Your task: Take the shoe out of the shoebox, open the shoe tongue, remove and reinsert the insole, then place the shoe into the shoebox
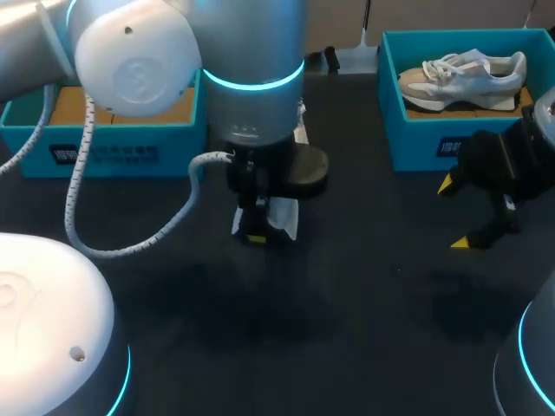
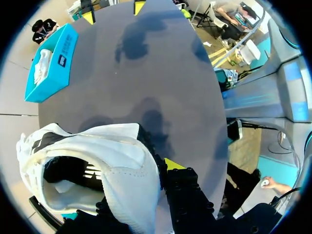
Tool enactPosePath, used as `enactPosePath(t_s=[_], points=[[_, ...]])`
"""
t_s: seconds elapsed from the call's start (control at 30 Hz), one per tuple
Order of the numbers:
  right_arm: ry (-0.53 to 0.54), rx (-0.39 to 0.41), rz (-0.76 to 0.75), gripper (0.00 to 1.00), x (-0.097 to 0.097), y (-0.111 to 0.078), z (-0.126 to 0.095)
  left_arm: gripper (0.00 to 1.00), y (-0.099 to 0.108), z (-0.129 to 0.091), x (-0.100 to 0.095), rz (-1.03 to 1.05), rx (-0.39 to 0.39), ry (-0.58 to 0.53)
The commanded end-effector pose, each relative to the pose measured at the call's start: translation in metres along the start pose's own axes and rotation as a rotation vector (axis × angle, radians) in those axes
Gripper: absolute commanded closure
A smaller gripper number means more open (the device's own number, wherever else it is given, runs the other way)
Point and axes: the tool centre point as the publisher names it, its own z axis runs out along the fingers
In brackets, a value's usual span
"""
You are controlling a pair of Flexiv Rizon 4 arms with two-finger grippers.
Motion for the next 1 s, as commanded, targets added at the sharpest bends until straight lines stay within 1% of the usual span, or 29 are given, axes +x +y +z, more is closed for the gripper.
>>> enactPosePath(t_s=[0.03, 0.13, 0.3, 0.37, 0.47, 0.6, 0.7, 0.83, 0.87, 1.0], points=[[-0.001, 0.003, 0.000, 0.00, 0.000, 0.000, 0.002, 1.00, 0.025, -0.009, -0.003, -0.003, 0.029, 0.014], [-0.001, 0.003, 0.000, 0.00, 0.000, 0.000, 0.002, 1.00, 0.042, -0.012, -0.007, -0.002, 0.036, 0.032], [-0.001, 0.003, 0.000, 0.00, 0.000, 0.000, 0.002, 1.00, 0.074, -0.013, -0.014, -0.025, 0.021, -0.033], [-0.001, 0.003, 0.000, 0.00, 0.000, 0.000, 0.002, 1.00, 0.087, -0.012, -0.019, -0.036, 0.014, -0.035], [-0.001, 0.003, 0.000, 0.00, 0.000, 0.000, 0.002, 1.00, 0.108, -0.011, -0.028, -0.051, 0.030, -0.020], [-0.001, 0.003, 0.000, 0.00, 0.000, 0.000, 0.002, 1.00, 0.139, -0.014, -0.036, -0.076, 0.042, -0.021], [-0.001, 0.003, 0.000, 0.00, 0.000, 0.000, 0.002, 1.00, 0.164, -0.016, -0.043, -0.089, 0.070, -0.012], [-0.001, 0.003, 0.000, 0.00, 0.000, 0.000, 0.002, 1.00, 0.196, -0.019, -0.055, -0.123, 0.070, -0.011], [-0.001, 0.003, 0.000, 0.00, 0.000, 0.000, 0.002, 1.00, 0.204, -0.019, -0.057, -0.111, 0.059, -0.005], [-0.001, 0.003, 0.000, 0.00, 0.000, 0.000, 0.002, 1.00, 0.235, -0.021, -0.066, -0.103, 0.072, -0.007]])
